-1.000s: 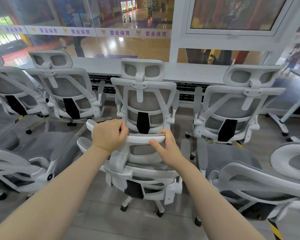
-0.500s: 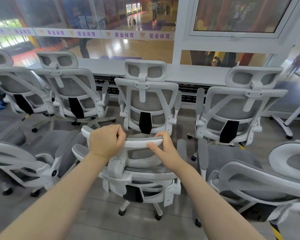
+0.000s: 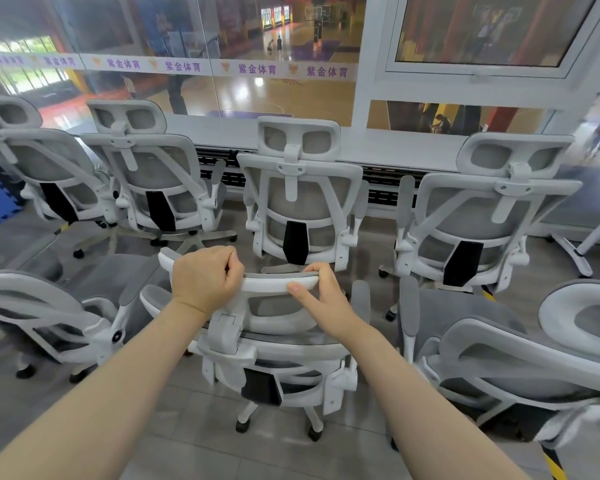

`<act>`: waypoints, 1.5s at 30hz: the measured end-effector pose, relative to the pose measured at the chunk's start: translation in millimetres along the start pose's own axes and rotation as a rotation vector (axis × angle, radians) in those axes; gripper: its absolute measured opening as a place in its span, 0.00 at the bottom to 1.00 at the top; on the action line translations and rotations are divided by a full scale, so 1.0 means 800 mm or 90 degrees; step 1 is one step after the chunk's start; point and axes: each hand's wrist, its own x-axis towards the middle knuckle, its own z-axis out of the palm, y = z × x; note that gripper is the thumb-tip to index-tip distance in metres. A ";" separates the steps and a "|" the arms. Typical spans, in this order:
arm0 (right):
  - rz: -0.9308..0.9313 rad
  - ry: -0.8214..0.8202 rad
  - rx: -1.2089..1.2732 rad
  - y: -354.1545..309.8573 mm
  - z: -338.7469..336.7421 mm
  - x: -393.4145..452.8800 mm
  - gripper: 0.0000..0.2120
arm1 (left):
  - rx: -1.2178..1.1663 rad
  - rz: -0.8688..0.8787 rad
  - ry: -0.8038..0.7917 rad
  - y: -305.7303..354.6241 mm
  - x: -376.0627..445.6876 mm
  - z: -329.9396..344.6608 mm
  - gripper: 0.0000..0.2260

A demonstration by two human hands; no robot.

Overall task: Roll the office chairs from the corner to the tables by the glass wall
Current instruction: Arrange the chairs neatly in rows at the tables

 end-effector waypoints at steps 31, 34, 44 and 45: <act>0.140 0.237 -0.502 0.085 -0.208 -0.141 0.25 | -0.089 0.265 -0.173 0.220 -0.064 0.042 0.19; 0.256 0.184 -0.718 0.123 -0.282 -0.171 0.27 | -0.100 0.252 -0.242 0.248 -0.072 0.070 0.19; 0.253 0.133 -0.872 0.171 -0.340 -0.193 0.19 | 0.056 0.081 -0.554 0.219 -0.099 0.130 0.24; 0.251 0.146 -0.868 0.174 -0.337 -0.193 0.18 | 0.071 0.085 -0.544 0.217 -0.104 0.132 0.22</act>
